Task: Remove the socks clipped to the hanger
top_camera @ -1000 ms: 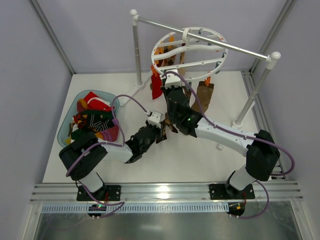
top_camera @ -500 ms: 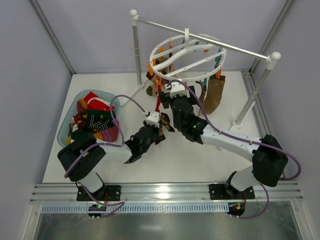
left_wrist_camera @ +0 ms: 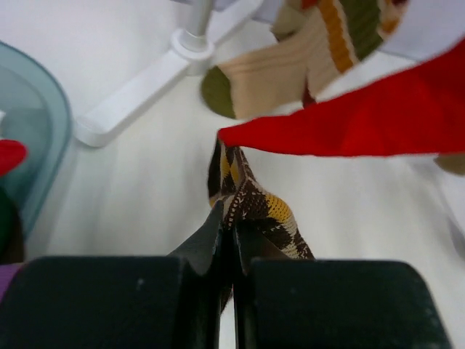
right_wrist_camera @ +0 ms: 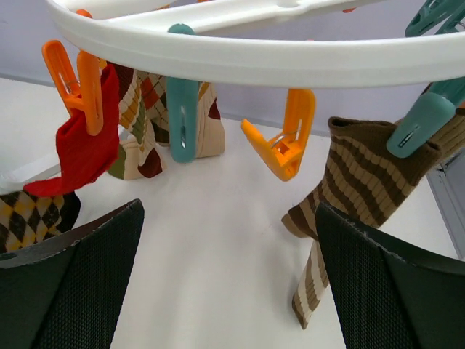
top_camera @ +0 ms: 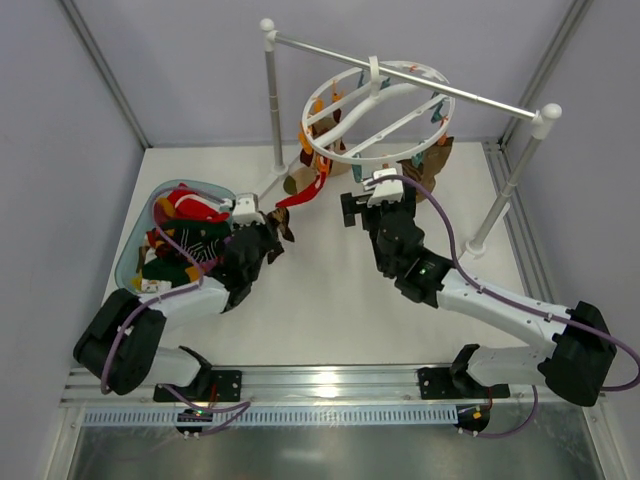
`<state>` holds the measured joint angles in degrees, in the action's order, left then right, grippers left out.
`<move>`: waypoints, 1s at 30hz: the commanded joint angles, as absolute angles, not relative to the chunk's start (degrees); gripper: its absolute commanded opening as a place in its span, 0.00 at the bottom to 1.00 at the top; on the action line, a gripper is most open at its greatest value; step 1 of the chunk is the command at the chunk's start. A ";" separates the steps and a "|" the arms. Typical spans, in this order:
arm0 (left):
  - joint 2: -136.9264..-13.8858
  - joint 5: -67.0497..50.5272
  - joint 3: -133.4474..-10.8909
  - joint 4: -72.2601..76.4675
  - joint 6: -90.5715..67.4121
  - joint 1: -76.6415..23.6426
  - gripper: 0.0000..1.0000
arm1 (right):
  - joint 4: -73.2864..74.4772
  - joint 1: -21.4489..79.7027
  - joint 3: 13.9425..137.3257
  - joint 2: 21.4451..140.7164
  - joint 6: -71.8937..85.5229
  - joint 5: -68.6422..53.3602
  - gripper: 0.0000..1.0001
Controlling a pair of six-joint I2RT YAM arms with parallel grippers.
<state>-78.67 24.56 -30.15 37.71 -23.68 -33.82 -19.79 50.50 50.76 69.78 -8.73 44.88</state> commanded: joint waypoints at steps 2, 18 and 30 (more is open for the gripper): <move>-73.30 23.91 -30.76 33.49 -30.75 -24.98 0.00 | -21.09 50.36 48.61 65.13 -7.30 43.69 1.00; -64.15 27.07 -28.39 34.54 -31.90 -8.88 0.00 | -20.92 50.19 47.55 64.07 -6.68 41.04 1.00; -73.83 28.83 -23.73 43.24 -39.37 -3.25 0.00 | -20.74 50.19 47.20 63.72 -6.86 41.04 1.00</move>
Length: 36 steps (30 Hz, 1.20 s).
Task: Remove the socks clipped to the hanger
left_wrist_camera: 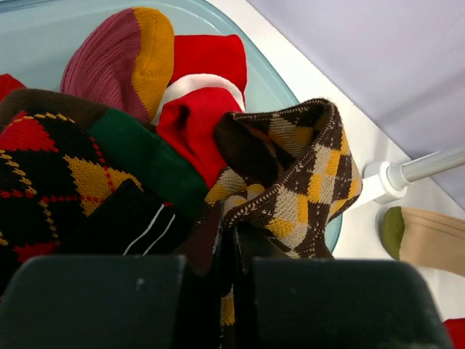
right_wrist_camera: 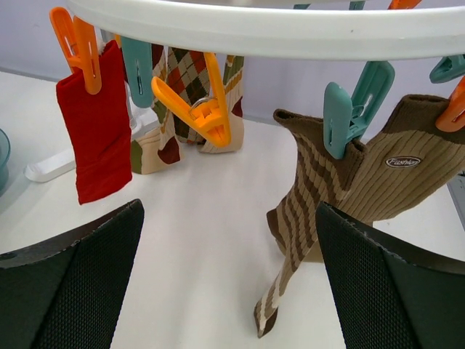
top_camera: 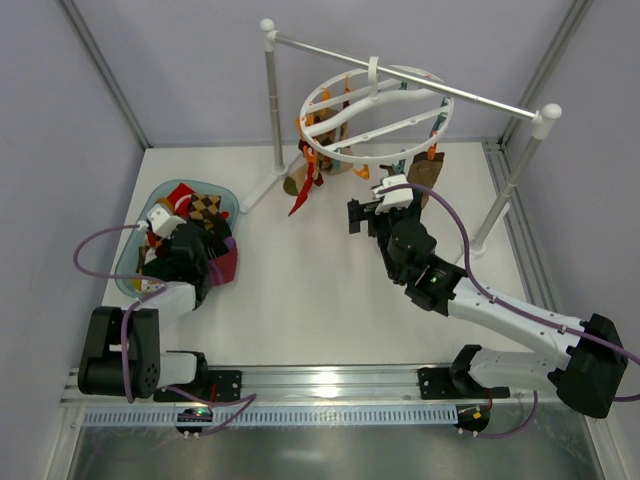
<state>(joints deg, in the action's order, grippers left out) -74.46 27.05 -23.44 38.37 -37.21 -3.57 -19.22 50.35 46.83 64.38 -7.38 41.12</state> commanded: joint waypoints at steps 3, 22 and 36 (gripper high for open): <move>-73.39 28.74 -23.64 42.72 -39.37 -3.16 0.00 | -20.65 50.19 47.02 63.46 -6.94 41.57 1.00; -66.28 36.54 -21.54 40.25 -37.09 -7.63 1.00 | -19.95 50.18 46.85 62.84 -7.21 41.84 1.00; -50.90 48.61 -13.89 48.07 -28.04 -19.85 1.00 | -20.04 50.18 44.92 59.59 -6.86 41.31 1.00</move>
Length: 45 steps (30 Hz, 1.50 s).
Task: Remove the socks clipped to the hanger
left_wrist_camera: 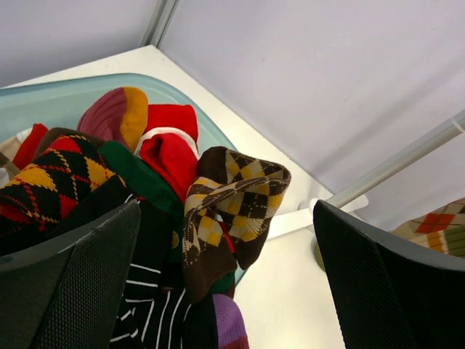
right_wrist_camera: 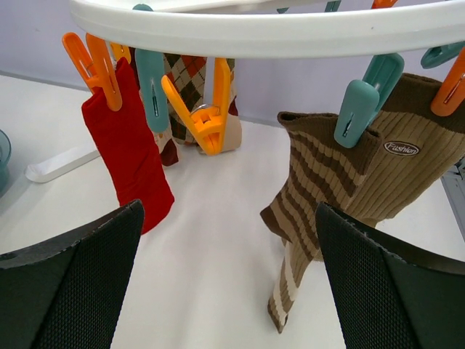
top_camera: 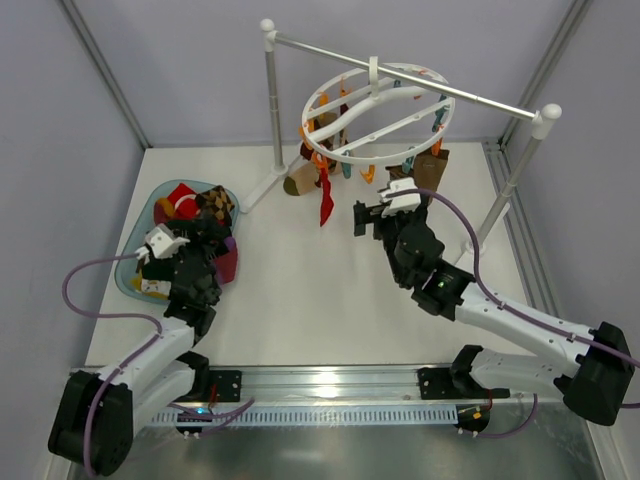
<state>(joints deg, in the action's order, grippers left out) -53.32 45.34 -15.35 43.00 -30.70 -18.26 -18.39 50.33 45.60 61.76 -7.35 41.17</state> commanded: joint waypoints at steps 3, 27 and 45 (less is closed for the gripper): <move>-49.83 47.64 -14.23 49.92 -24.89 -24.06 1.00 | -19.95 50.18 43.78 57.22 -6.24 39.29 1.00; -88.23 -3.25 -33.04 74.53 -15.64 -33.57 1.00 | -17.49 50.01 38.67 46.14 -5.10 33.57 1.00; -107.48 3.69 -45.52 76.20 -15.47 -35.86 1.00 | -17.05 49.92 37.35 43.50 -5.01 33.57 1.00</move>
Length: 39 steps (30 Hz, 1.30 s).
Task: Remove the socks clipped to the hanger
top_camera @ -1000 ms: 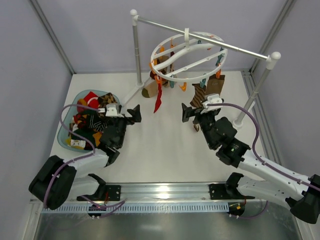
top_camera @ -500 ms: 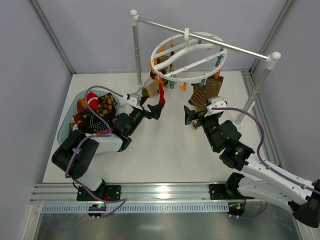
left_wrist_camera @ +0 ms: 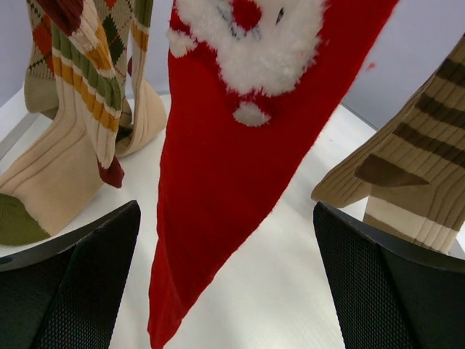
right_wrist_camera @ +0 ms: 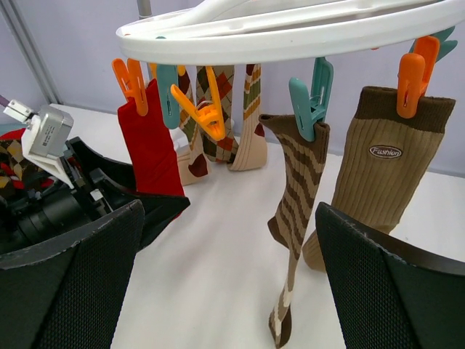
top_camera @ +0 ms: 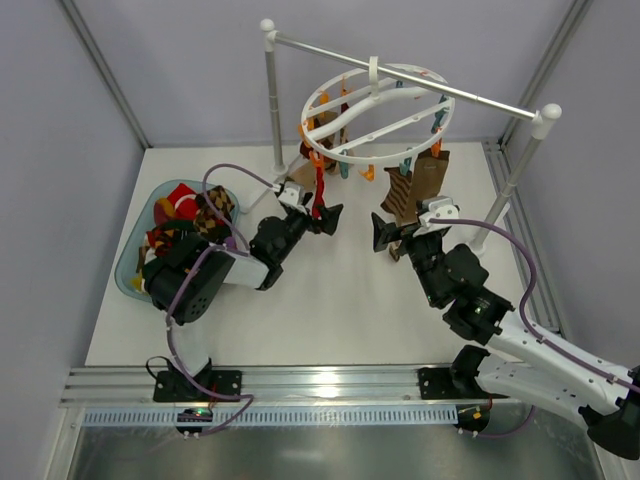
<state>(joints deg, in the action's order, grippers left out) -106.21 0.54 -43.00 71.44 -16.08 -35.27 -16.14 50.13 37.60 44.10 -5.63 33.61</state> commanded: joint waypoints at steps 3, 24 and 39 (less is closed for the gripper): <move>-108.89 7.63 -46.32 75.94 -13.80 -37.00 1.00 | -17.05 49.83 37.44 43.77 -5.01 33.40 1.00; -109.51 19.15 -42.37 84.45 -3.17 -46.39 0.00 | -17.14 49.92 38.67 45.79 -5.10 31.21 1.00; -107.23 30.58 -38.67 88.51 2.20 -55.98 0.00 | -13.10 50.80 51.58 58.25 -4.04 24.60 1.00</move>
<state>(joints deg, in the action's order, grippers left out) -109.91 27.16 -39.22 75.13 0.19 -55.09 -13.85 50.52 45.80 55.27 -5.13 25.10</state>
